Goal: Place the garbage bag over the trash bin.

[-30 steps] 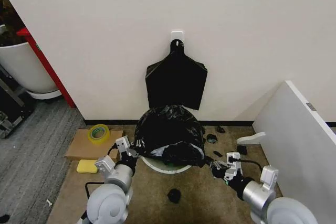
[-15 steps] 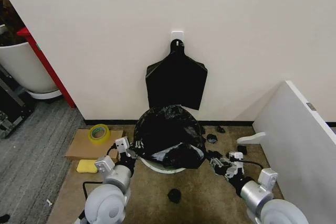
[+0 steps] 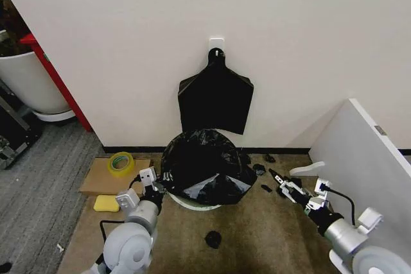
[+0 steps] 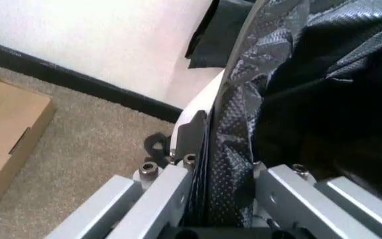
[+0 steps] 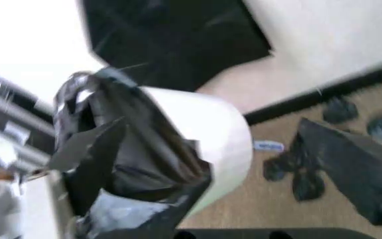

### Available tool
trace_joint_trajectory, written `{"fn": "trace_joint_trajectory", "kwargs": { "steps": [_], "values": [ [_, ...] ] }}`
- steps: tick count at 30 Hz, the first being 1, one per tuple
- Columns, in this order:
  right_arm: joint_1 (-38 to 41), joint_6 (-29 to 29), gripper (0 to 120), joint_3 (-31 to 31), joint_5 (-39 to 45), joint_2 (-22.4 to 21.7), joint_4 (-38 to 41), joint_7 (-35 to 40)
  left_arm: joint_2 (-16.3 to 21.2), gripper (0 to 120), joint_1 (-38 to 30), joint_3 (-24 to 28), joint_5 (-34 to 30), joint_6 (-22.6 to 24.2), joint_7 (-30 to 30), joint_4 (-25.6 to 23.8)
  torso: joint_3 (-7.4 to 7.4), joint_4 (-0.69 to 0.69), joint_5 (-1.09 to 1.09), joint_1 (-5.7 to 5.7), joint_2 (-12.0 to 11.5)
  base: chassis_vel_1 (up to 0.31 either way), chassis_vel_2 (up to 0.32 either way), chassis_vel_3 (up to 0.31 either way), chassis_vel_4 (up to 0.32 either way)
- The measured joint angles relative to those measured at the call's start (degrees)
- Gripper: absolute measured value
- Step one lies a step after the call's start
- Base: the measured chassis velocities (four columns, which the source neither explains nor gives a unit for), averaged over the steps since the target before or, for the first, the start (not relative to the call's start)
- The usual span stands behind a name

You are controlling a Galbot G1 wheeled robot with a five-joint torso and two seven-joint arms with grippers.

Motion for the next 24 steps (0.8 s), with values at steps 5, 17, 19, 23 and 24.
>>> {"fn": "trace_joint_trajectory", "kwargs": {
  "steps": [5,17,19,23,24],
  "values": [
    [-0.70,2.25,100,-0.05,-14.16,-3.22,4.12,-5.20,1.20,0,0.46,0.08,3.42,0.07,1.77,-0.38,0.00,0.00,-0.02,0.00,0.00,0.000,0.000,0.000,0.000],
    [6.21,-6.29,100,-11.81,-23.09,-13.71,11.86,-2.46,2.67,0,1.07,2.78,15.17,-1.59,6.30,-0.54,0.00,0.01,-0.01,0.00,0.00,0.000,0.000,0.000,0.000],
    [8.84,-7.58,100,-15.14,-23.54,-14.52,10.43,-2.04,2.89,0,1.06,3.11,15.66,-1.65,6.58,-0.38,0.00,0.01,0.00,0.00,0.00,0.000,0.000,0.000,0.000],
    [12.32,-9.07,100,-18.44,-23.45,-15.64,7.68,-1.97,3.07,0,1.14,3.14,15.97,-1.71,6.99,-0.44,0.00,0.01,0.01,0.00,0.00,0.000,0.000,0.000,0.000],
    [13.28,-9.67,99,-19.24,-22.62,-16.06,6.84,-2.17,3.10,0,1.25,3.07,16.31,-1.88,7.14,-0.48,0.00,0.00,0.00,0.00,0.00,0.000,0.000,0.000,0.000]
  ]
}}
